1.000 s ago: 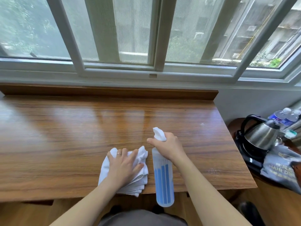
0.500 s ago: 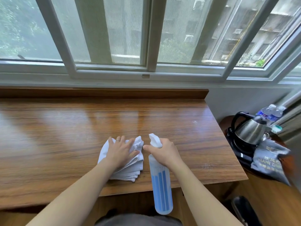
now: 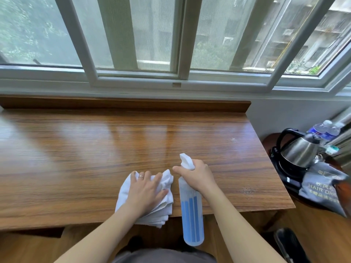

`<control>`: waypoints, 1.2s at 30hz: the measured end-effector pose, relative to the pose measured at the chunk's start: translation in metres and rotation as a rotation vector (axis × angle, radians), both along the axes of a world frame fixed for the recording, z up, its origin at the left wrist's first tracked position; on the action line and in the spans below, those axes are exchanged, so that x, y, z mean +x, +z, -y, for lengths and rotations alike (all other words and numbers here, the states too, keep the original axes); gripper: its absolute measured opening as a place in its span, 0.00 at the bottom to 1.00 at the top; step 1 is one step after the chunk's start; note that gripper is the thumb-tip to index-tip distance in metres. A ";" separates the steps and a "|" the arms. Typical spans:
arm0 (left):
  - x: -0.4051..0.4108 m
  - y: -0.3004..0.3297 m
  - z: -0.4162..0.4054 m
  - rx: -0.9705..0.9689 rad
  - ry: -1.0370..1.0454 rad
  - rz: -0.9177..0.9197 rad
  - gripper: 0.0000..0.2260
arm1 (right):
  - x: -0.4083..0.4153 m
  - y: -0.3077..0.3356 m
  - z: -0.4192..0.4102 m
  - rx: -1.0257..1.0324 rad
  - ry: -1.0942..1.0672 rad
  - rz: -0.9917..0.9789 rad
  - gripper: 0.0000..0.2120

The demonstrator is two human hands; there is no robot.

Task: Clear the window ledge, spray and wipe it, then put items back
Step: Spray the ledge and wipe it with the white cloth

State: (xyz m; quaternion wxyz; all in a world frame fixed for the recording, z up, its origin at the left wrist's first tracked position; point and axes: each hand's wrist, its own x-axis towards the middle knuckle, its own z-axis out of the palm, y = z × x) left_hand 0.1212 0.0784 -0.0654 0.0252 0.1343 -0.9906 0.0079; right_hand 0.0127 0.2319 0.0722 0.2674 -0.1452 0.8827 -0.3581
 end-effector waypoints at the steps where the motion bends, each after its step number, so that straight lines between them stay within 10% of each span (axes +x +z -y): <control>1: 0.004 -0.001 -0.004 0.006 -0.003 0.005 0.24 | 0.000 0.000 -0.001 -0.005 0.000 -0.002 0.14; 22: -0.074 0.012 0.021 0.109 0.145 0.148 0.38 | -0.010 -0.029 -0.041 0.000 0.008 0.032 0.15; 36: -0.048 0.019 -0.002 0.162 0.198 0.167 0.28 | -0.006 -0.033 -0.052 0.002 0.109 0.047 0.16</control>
